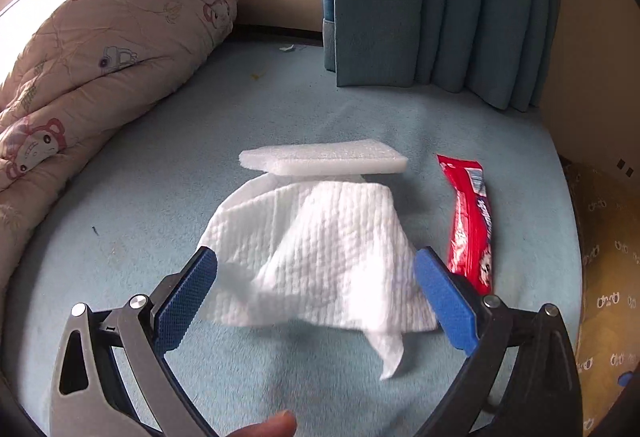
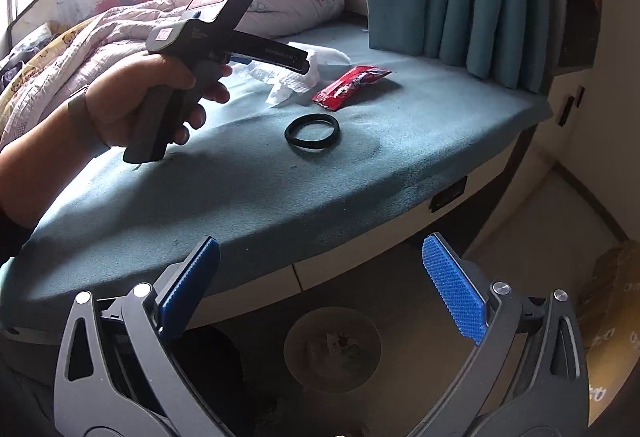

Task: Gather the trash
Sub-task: 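Grasp the white tissue with left tool while right grasps red candy wrapper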

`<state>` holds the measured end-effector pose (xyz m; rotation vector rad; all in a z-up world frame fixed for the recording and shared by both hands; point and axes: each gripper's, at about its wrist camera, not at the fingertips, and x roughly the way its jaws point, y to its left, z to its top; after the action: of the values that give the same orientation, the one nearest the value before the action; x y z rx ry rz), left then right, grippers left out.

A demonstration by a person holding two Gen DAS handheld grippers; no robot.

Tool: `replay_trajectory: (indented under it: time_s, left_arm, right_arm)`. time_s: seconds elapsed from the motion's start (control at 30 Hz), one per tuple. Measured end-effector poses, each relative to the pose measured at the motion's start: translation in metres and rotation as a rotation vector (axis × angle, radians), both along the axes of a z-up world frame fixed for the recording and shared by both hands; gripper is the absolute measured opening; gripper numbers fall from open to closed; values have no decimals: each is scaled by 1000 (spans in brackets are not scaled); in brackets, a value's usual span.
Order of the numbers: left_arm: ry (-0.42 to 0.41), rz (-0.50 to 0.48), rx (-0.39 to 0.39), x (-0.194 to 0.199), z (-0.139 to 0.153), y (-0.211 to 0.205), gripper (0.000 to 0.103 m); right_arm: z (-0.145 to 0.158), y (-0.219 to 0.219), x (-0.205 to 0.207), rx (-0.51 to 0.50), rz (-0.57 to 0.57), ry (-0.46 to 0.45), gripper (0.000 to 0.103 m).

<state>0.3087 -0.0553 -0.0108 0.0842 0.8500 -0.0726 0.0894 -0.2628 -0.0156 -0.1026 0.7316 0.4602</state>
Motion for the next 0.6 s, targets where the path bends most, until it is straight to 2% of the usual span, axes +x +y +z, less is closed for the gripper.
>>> replay_trajectory:
  time_s: [0.13,0.17,0.2,0.23,0.27,0.37,0.5,0.6]
  left_arm:
    - [28,8,-10,17,-10,-4,94]
    - [36,2,-14,17,-11,-3,71]
    - [42,-6,-6,16,-12,-4,56]
    - [45,-14,15,14,-13,-5,31]
    - [42,-19,22,9,-13,-4,21]
    - [9,-23,41,-15,-6,5,8]
    - [-21,-16,29,-57,6,28,5]
    - [-26,-3,10,-84,11,45,5]
  right_arm:
    - [-2,-9,11,12,-21,6,98]
    - [-2,-11,13,17,-26,5,98]
    - [-2,-13,14,22,-30,4,98]
    - [-2,-14,15,26,-31,3,98]
    - [-2,-14,16,30,-30,3,98]
    - [0,-13,24,55,-33,2,98]
    - [12,1,56,80,-26,-18,98]
    - [19,27,99,54,-37,-28,98]
